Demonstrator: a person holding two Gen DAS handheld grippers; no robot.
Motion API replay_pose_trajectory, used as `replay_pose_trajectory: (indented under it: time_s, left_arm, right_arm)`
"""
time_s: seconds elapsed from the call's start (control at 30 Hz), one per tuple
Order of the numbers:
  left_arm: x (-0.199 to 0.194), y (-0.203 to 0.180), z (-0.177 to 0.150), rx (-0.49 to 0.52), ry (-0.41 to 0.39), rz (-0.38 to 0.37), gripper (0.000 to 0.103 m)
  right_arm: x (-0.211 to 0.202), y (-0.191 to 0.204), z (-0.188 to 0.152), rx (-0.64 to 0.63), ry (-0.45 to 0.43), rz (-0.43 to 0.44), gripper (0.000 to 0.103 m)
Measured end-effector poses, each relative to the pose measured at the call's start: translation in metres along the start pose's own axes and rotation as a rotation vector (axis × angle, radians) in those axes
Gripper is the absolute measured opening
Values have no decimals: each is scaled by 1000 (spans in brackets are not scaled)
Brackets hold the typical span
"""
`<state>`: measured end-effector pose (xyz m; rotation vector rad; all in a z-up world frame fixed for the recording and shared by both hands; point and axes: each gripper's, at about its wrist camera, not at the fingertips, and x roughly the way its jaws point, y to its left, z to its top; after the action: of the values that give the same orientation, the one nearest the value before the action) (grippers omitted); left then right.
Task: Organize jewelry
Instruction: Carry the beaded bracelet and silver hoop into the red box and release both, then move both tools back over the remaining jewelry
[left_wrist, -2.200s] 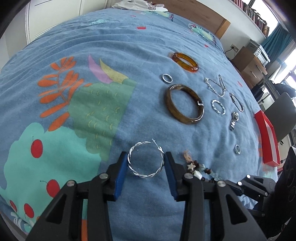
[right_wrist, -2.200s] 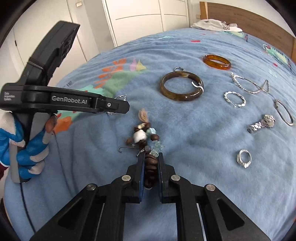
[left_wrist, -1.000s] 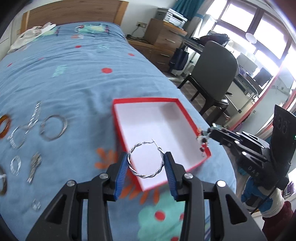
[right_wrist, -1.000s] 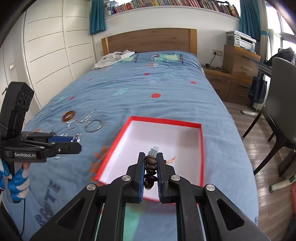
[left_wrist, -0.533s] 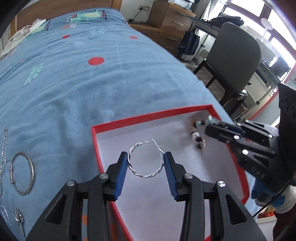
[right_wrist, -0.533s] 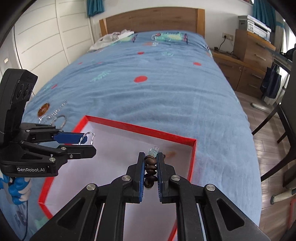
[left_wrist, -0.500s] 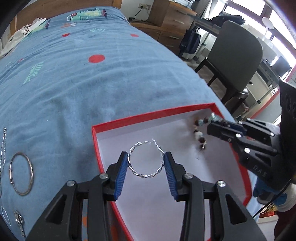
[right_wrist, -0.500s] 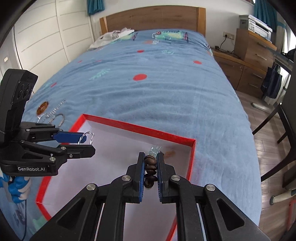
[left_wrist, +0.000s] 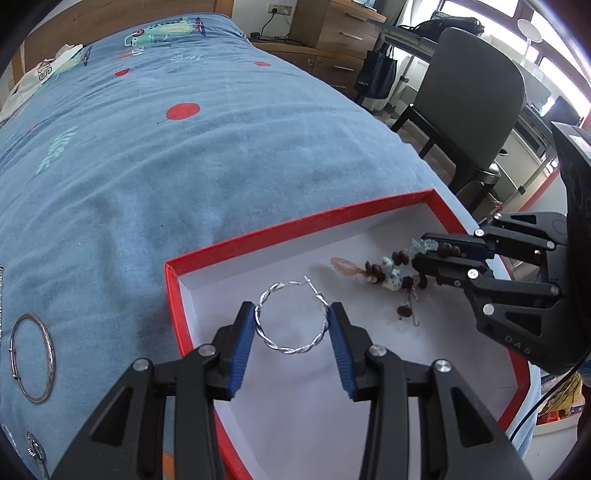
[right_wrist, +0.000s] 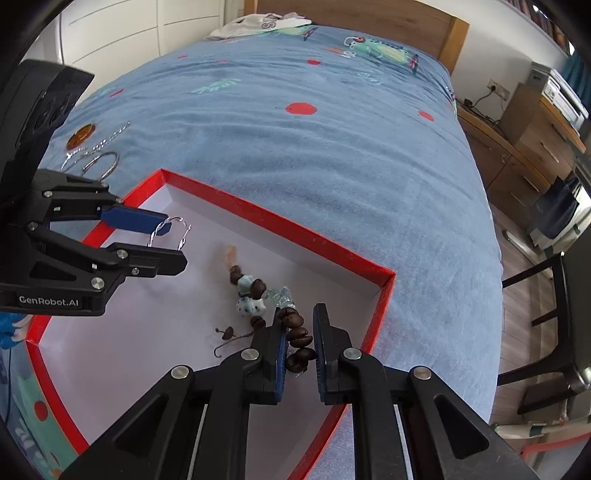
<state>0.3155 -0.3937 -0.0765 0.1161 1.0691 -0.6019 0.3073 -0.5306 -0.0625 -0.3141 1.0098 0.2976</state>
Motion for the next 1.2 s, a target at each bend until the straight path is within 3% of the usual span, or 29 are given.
replay_pose_trajectory:
  time_s: [0.03,0.1,0.13,0.3,0.43,0.73,0.9,1.2]
  left_arm:
    - [0,-1,1,9,2,3,39]
    - [-2,-4,1,22,-1,3,41]
    - [-3,-5,1,24,0,4,42]
    - [-13,-6,-4,14,-8,0,42]
    - [-38,-10,-12,0,-29,-10,43]
    - [-157,-11,-58,-13,-162,-41,46]
    - [-225,20,-98,-26,-200,0,46]
    - [-348,124,-183,-119,-308,176,47]
  right_arm:
    - [-1,0,0,-6,0,0,18]
    - [-6,1,0,-5,-7,-5,36]
    - [-8,2,1,-2,-12,0,38]
    - [-28,3,0,-2,-20,-39,43]
    - [-69,-2,-9,29,-49,-80,43]
    - [-172,39,-22,113,-193,-99,48]
    - [-212,88,-25,141,-272,-65,48]
    - [-256,186,-24,186,-366,9,48]
